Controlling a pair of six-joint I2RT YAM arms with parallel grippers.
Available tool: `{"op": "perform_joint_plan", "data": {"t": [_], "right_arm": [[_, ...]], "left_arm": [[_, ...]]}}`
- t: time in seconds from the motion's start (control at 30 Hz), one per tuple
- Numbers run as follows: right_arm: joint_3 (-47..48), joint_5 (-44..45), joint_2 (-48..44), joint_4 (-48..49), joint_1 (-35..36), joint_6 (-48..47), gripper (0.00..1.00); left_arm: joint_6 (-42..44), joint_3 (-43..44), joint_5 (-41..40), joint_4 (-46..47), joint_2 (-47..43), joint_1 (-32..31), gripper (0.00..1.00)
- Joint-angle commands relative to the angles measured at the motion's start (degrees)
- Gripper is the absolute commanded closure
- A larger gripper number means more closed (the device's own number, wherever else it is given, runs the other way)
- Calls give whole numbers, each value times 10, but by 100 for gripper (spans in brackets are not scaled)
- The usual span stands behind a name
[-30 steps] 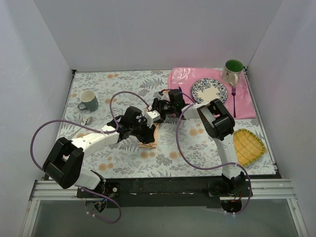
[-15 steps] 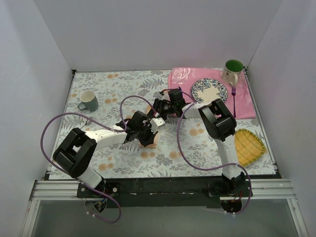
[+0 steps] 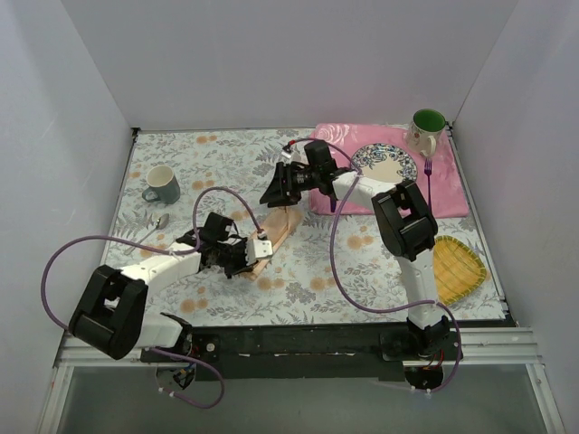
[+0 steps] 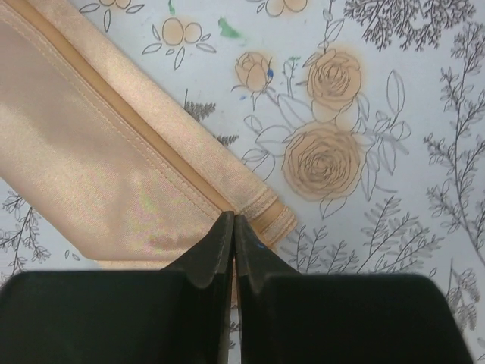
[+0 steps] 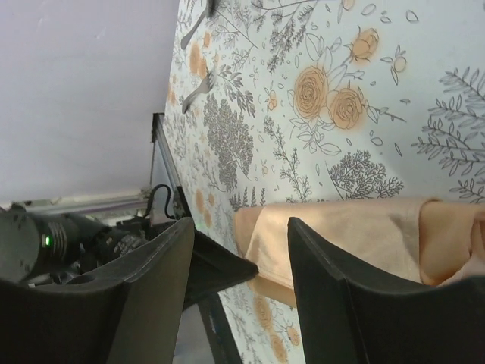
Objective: Fold the napkin into a case and place the utensils inside
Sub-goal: Smooth out the smaller rectangle-folded napkin at the center of the board, then pick up the smaller rectangle-folded napkin from the center of the board.
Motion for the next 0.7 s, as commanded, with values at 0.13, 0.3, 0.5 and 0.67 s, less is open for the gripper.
{"op": "perform_joint_plan", "data": {"t": [0.13, 0.3, 0.5, 0.67], "right_arm": [[59, 41, 11, -152, 23, -201, 40], [64, 99, 31, -178, 27, -267, 40], [49, 117, 47, -187, 28, -274, 41], [29, 117, 38, -175, 28, -266, 42]], "left_arm": [[293, 75, 119, -205, 78, 145, 100], [333, 89, 138, -221, 78, 158, 100], [62, 120, 161, -115, 2, 156, 62], [-140, 135, -25, -22, -13, 61, 40]]}}
